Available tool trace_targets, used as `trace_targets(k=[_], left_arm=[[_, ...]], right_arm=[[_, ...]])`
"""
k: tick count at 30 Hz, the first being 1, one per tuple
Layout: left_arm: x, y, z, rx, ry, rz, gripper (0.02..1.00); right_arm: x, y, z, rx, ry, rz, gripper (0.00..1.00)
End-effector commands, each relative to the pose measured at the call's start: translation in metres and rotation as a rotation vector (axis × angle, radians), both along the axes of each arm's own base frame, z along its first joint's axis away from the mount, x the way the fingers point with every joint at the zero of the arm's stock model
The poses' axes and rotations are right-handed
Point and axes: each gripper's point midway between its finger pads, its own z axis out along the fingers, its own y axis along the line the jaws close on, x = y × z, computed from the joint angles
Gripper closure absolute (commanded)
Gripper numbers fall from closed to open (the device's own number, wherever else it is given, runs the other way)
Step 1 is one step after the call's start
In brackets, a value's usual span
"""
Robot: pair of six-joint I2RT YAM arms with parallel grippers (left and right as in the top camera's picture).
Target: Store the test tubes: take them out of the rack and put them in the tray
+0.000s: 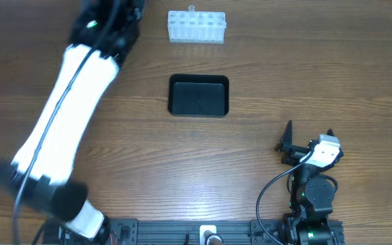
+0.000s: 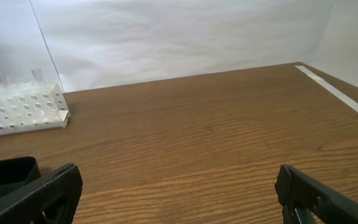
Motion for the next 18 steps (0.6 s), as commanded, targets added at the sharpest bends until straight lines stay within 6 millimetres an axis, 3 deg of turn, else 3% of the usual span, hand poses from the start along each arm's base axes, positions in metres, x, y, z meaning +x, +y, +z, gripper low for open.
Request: trace_targets(k=[1, 5, 9, 12, 18], left_arm=[[-0.017, -0.018, -0.068, -0.029, 0.266, -0.006, 0.954], [-0.04, -0.019, -0.163, -0.091, 0.628, 0.093, 0.978], [-0.048, -0.029, -0.245, -0.038, 0.85, 0.159, 0.965], [-0.045, -0.037, -0.289, -0.003, 0.932, 0.181, 0.956], [-0.044, -0.043, -0.339, 0.028, 1.027, 0.195, 0.972]], right_arm=[[0.0, 0.0, -0.001, 0.005, -0.002, -0.003, 0.009], [0.0, 0.0, -0.001, 0.005, -0.002, -0.003, 0.009], [0.0, 0.0, -0.001, 0.005, -0.002, -0.003, 0.007], [0.0, 0.0, -0.001, 0.005, -0.002, -0.003, 0.007], [0.0, 0.0, -0.001, 0.005, -0.002, -0.003, 0.007]])
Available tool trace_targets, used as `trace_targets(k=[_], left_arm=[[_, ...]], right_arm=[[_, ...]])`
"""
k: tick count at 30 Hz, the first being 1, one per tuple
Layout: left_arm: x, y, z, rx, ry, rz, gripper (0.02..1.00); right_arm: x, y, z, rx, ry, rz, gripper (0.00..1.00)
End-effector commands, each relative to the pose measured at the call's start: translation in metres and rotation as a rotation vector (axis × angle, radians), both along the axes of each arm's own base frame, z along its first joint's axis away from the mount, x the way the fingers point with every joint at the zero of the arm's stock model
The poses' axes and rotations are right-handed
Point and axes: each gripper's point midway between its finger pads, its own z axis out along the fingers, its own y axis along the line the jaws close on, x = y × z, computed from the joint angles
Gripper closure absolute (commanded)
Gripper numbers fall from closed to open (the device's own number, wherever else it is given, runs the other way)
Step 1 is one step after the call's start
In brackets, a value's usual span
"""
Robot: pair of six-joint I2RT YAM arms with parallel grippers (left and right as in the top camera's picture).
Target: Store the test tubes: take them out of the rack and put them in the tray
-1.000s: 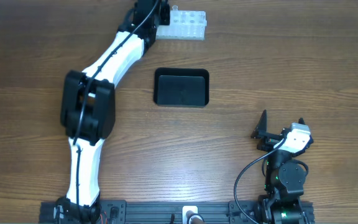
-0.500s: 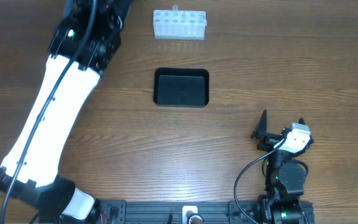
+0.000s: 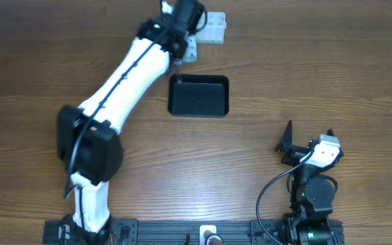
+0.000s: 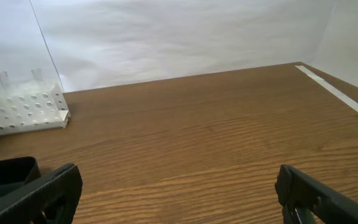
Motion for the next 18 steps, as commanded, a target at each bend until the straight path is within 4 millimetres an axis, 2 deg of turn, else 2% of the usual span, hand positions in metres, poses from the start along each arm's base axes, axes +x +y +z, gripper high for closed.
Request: trace_targets(k=[1, 11, 18], left_arm=[[0.0, -0.003, -0.017, -0.013, 0.033, 0.037, 0.972], [-0.004, 0.001, -0.055, 0.05, 0.113, 0.012, 0.967], [-0.011, 0.004, -0.073, 0.079, 0.164, 0.011, 0.947]], right_arm=[[0.0, 0.0, -0.001, 0.004, -0.002, -0.003, 0.009], [0.0, 0.0, -0.001, 0.004, -0.001, -0.003, 0.009], [0.0, 0.0, -0.001, 0.004, -0.002, -0.003, 0.009]])
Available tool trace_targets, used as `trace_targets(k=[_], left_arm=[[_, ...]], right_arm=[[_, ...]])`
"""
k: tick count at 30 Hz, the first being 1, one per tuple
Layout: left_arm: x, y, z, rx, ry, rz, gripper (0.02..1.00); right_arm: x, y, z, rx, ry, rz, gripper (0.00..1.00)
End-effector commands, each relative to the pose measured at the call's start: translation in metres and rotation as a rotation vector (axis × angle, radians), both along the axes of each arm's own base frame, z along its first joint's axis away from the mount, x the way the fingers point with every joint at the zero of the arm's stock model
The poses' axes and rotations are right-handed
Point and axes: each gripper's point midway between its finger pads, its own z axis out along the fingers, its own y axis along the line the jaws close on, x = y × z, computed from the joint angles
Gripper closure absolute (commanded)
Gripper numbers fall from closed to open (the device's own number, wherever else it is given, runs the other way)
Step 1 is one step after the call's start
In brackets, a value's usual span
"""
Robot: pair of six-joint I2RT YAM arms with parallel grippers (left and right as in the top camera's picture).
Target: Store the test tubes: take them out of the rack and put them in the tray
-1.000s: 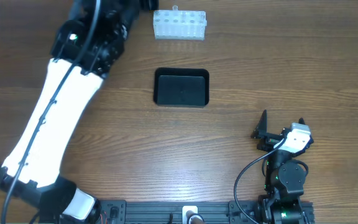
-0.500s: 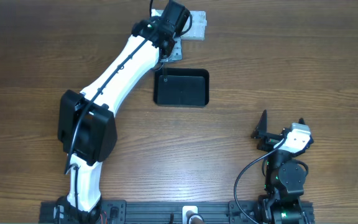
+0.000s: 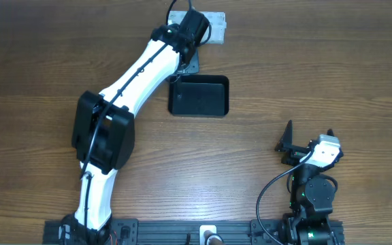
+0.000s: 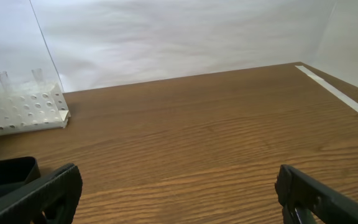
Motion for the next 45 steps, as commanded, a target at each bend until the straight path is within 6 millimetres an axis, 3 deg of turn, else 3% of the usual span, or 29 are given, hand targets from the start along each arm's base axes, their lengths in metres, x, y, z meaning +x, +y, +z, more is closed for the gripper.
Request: trace_targets(k=[1, 19, 24, 31, 35, 36, 37, 41, 44, 45], left_arm=[[-0.001, 0.001, -0.017, 0.019, 0.035, -0.011, 0.939], [-0.015, -0.002, -0.025, 0.002, 0.104, -0.022, 0.853], [-0.02, 0.002, -0.027, 0.015, 0.129, -0.021, 0.7], [-0.016, 0.0, -0.02, 0.006, 0.106, -0.021, 0.695], [0.005, -0.002, 0.031, -0.02, -0.047, -0.009, 0.667], [0.018, -0.001, 0.071, -0.041, -0.166, 0.006, 0.643], [0.024, 0.001, 0.089, -0.045, -0.222, 0.018, 0.503], [0.056, 0.017, 0.159, -0.045, -0.49, 0.099, 0.137], [0.091, 0.008, 0.192, -0.033, -0.657, -0.046, 0.023], [0.1, 0.004, 0.194, -0.028, -0.681, -0.102, 0.02]], right_arm=[[0.0, 0.0, -0.001, 0.005, -0.002, -0.003, 0.009], [0.0, 0.0, -0.001, 0.005, -0.002, -0.003, 0.009], [0.0, 0.0, -0.001, 0.005, -0.002, -0.003, 0.007], [0.0, 0.0, -0.001, 0.005, -0.002, -0.003, 0.009], [0.0, 0.0, -0.001, 0.005, -0.002, -0.003, 0.007], [0.0, 0.0, -0.001, 0.005, -0.002, -0.003, 0.007], [0.0, 0.0, -0.001, 0.005, -0.002, -0.003, 0.009], [0.0, 0.0, -0.001, 0.005, -0.002, -0.003, 0.007], [0.0, 0.0, -0.001, 0.005, -0.002, -0.003, 0.007], [0.0, 0.0, -0.001, 0.005, -0.002, -0.003, 0.009]])
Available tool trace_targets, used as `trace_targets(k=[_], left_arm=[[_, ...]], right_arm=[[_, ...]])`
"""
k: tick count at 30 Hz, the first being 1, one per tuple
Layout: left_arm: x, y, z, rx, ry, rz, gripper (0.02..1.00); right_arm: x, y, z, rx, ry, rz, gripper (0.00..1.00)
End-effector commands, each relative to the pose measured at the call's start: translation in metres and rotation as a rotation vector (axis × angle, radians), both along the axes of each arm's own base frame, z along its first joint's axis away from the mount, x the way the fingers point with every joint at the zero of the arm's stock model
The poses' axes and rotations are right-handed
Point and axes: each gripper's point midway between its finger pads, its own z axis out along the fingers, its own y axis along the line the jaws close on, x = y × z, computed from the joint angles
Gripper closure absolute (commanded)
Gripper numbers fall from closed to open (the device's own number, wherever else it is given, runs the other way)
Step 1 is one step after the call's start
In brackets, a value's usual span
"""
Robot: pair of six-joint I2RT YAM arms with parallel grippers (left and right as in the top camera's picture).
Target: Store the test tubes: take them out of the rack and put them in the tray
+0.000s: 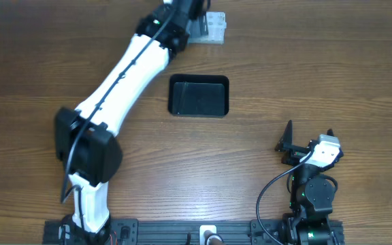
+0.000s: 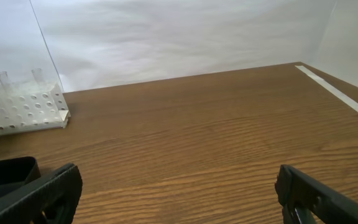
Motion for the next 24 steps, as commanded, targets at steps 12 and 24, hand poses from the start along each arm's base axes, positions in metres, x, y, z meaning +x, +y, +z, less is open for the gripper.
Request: trace_targets(k=[12, 24], left_arm=[[0.101, 0.013, -0.003, 0.048, -0.27, -0.266, 0.02], [0.11, 0.003, -0.054, 0.052, -0.222, -0.313, 0.023]], right_arm=[[0.0, 0.0, -0.001, 0.004, -0.001, -0.003, 0.009], [0.0, 0.0, -0.001, 0.004, -0.001, -0.003, 0.007]])
